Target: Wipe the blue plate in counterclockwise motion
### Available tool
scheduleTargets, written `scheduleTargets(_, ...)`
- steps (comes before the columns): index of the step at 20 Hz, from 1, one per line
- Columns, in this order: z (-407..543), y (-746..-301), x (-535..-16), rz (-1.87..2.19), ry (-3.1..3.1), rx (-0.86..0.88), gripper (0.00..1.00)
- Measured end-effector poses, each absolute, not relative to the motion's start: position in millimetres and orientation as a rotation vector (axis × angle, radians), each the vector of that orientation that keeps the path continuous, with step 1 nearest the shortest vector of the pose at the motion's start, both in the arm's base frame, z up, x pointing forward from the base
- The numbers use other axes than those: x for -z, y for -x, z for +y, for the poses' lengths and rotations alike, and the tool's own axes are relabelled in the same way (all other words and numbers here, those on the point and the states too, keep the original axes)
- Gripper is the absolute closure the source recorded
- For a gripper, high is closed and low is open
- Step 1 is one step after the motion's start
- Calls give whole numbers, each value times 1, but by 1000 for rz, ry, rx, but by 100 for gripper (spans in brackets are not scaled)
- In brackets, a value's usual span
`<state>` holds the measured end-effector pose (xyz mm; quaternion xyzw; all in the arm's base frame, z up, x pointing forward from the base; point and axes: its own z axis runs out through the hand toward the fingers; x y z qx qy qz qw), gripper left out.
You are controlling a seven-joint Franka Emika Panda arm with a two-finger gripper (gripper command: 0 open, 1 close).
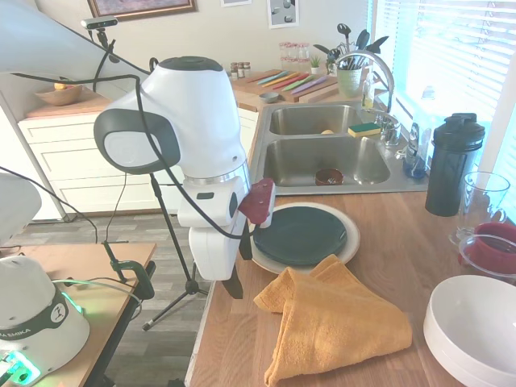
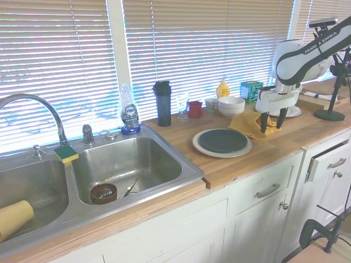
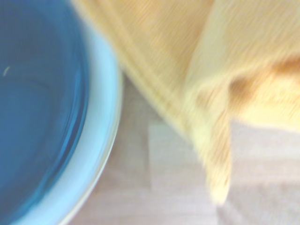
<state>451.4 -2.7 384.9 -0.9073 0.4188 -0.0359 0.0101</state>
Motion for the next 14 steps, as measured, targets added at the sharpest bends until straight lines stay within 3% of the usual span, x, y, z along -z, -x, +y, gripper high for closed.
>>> scheduleTargets(14,24,-551,-389,1590,2705,200,0)
